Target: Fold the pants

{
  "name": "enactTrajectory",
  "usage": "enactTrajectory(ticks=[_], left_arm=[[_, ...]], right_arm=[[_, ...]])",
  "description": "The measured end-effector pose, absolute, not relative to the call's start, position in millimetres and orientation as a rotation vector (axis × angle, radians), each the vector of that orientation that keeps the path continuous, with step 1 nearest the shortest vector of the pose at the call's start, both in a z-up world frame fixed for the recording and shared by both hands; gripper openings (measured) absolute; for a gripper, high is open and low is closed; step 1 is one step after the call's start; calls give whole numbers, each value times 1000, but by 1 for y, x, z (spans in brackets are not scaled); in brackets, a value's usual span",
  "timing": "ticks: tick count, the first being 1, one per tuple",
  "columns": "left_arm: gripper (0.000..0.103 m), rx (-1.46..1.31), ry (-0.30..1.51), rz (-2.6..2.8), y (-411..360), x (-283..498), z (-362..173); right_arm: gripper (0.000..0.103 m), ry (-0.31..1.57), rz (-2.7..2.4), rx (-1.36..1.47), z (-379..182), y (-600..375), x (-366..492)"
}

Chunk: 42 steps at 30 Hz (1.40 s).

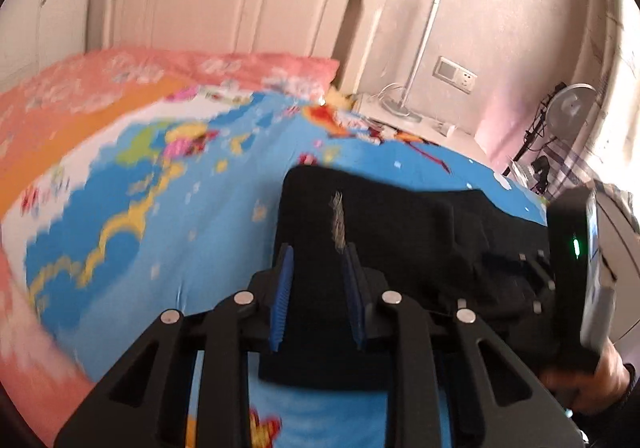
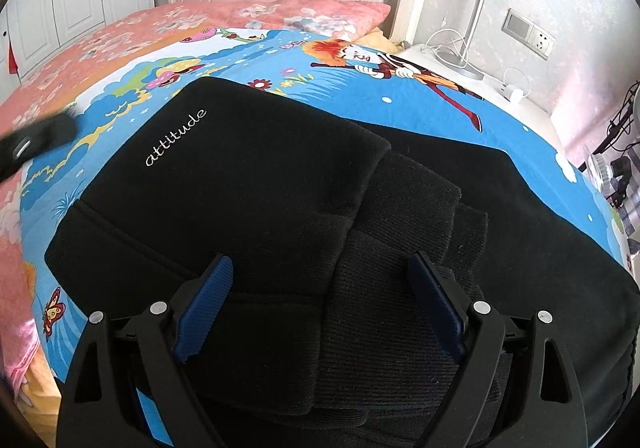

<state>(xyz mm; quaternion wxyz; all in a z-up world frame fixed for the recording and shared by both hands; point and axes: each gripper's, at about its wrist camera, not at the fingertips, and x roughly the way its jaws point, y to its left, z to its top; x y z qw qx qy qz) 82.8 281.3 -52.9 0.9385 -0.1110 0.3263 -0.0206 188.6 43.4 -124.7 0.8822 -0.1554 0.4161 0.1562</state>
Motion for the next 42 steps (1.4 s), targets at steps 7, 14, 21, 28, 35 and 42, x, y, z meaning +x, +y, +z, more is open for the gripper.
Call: enactTrajectory(ticks=[7,14,21,28,35,42], left_arm=[[37,-136,992,-22,270,176,-87],[39,-129,890,-77,262,209,-56],[56,-174,986,33,285,247,-90],[53,-280,837,25,296,181,-72],[62,-188,798,1,285,116,-88],[71,-308,785,-4,307,88,-108]], right_arm=[[86,868,327,-320,-126,44,189],[86,866,323,-325,-126,45,188],[87,867,325,-327,-126,46,188],[87,865,327,-327,-127,46,189],[87,867,326,-329,-127,45,189],[87,871,325,-338,-128,46,188]])
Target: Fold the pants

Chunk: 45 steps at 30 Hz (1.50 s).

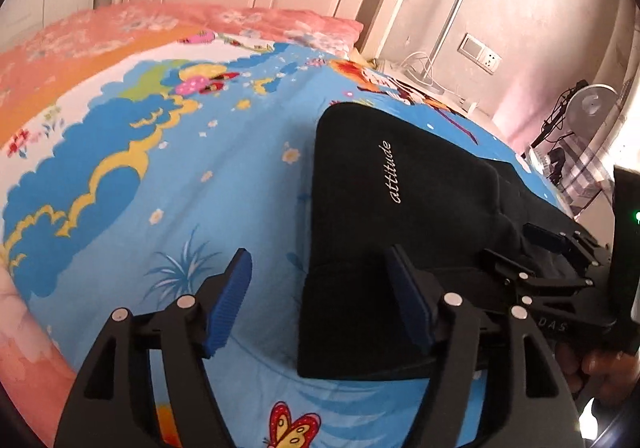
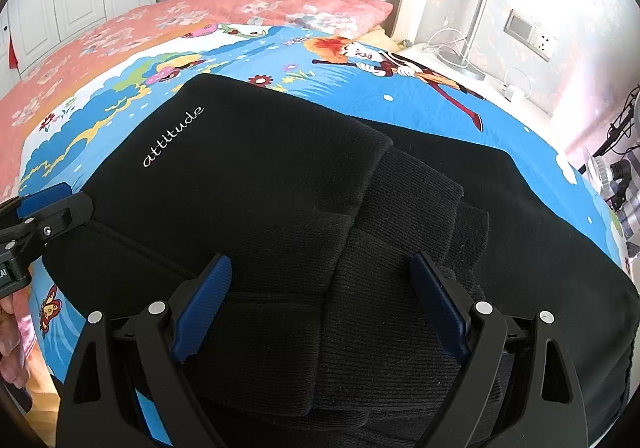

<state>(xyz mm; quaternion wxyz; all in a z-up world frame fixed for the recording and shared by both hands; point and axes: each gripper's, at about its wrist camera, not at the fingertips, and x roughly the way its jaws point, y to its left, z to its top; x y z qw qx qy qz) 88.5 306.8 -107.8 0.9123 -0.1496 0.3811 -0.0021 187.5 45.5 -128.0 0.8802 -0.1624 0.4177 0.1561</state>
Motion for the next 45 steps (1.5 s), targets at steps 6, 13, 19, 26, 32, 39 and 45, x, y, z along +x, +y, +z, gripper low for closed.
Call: enactTrajectory(ticks=[6,13,19,26,32,39,45], left_arm=[[72,-335,786,2,308,89,-112],[70,-421,771,-26,316,86,-116],[54,-509,751,-166,320,73,-120],[54,-650,762,-242,330,67,-137],[51,-664,760,-253,330,67,-138],[43,-719,760,-266,334,65,-139],[41,-715,764,-260,334,65,-138]], right_arm=[[86,879,359,-282,-104,36,194],[65,893,334,-268,-89,25,250],[77,955,312,-294,-120,15,272],[83,941,302,-273,-126,10,274],[85,923,287,-281,-128,13,273],[86,919,277,-288,-126,14,273],[78,856,291,-293,-98,26,253]])
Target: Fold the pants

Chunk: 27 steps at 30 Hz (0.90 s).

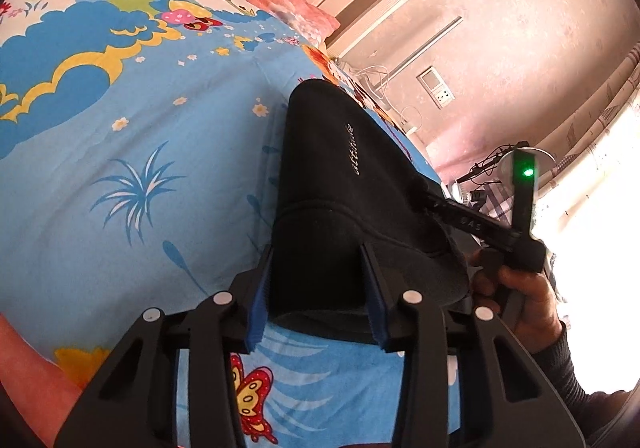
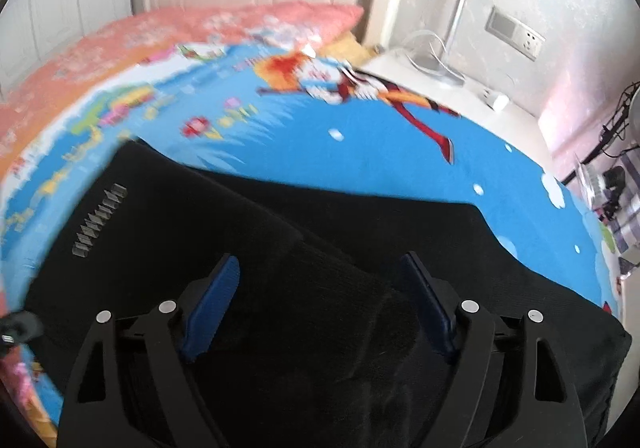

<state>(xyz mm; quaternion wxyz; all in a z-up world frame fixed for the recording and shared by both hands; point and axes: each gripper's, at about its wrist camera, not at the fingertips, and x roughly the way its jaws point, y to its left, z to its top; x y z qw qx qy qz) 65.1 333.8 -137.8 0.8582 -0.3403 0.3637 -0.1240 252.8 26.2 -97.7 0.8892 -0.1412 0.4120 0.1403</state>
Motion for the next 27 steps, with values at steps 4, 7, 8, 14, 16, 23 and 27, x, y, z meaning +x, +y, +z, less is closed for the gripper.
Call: enactTrajectory(ticks=[4,7,8,14,16,23,27], left_arm=[[41,-715,766,-259,334,65,-137],[44,-717,761,-258,335,64,-136],[45,-718,759,-258,334,64,-137],[52,-722,770,-265,332,66,-140],[55,-707,779,-268,329,67,-139],[50,-702,793,-264,327,68,-140],[39,-701,784,-270,328,65,-135]], right_arm=[[78,866,342,-275,-91,27,233],[78,910,352,-276,-100,16,219],[78,931,350,-289,-105,14,218],[85,956,353,-265,-124,7,218],[85,949,352,-277,-125,9,216],[88,951,351,-264,-126,8,217],[89,974,349,-267,-123,8,221]])
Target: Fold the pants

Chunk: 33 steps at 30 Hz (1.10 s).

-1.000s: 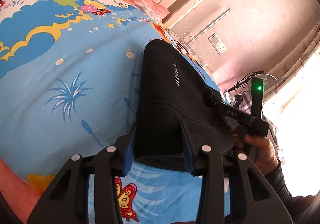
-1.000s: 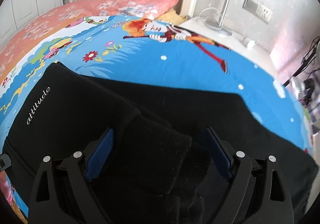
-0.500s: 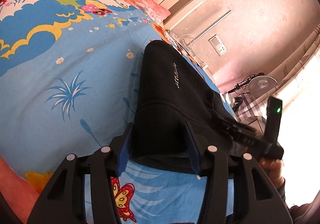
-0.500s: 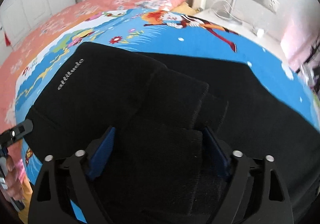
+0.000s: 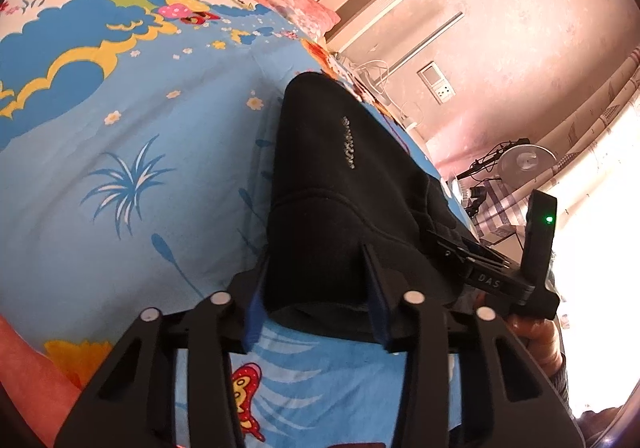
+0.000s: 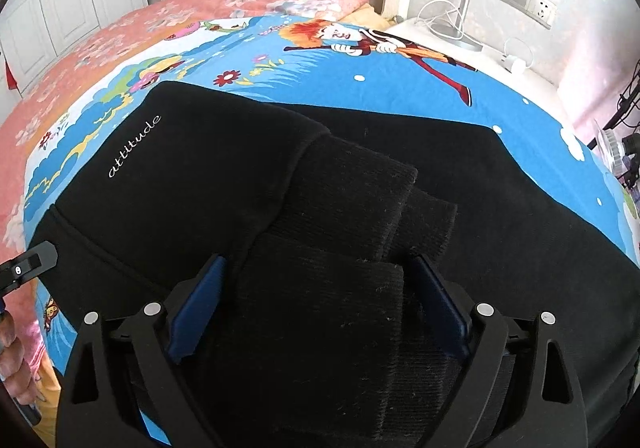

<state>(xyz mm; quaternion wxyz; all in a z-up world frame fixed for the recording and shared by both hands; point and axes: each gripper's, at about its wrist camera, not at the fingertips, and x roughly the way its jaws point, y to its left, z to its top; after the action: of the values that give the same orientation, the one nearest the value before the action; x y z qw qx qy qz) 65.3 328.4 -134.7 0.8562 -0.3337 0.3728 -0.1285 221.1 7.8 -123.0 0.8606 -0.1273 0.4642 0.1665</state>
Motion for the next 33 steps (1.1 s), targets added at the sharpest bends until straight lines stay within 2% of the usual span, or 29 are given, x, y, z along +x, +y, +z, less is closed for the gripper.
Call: enactTrajectory(ticks=[6,10,11,17,22,25,29,30,31,32,33], left_arm=[[34,-655,765,-256,321,60,-115],[33,-602,765,-209,310,60,-99],[33,-591,764,-195,307,60,-95],[32,-478,780,-107,286,59,-76],[32,-352,785,-49,267,60,-60],[31,-287,768,-23,254,56,-49],[30,-303,739,-12,251,52,-45],[34,-350,734,-5,256,51,-48],[45,-394,727,14,261,49,-51],[68,-424,720,44,263,46,-54],[73,-438,719,71,262,45,-58]], right_arm=[[90,1026,445,-251,-70,39,238],[91,1202,596,-261,-51,103,262],[91,1278,625,-257,-52,126,273],[91,1432,571,-529,-88,219,289],[90,1447,493,-786,-126,249,283],[61,1396,459,-927,-138,250,277],[38,1365,506,-882,-125,239,277],[37,1367,513,-846,-118,232,279],[36,1370,527,-807,-112,226,281],[36,1372,537,-780,-107,225,283],[36,1373,549,-738,-100,219,286]])
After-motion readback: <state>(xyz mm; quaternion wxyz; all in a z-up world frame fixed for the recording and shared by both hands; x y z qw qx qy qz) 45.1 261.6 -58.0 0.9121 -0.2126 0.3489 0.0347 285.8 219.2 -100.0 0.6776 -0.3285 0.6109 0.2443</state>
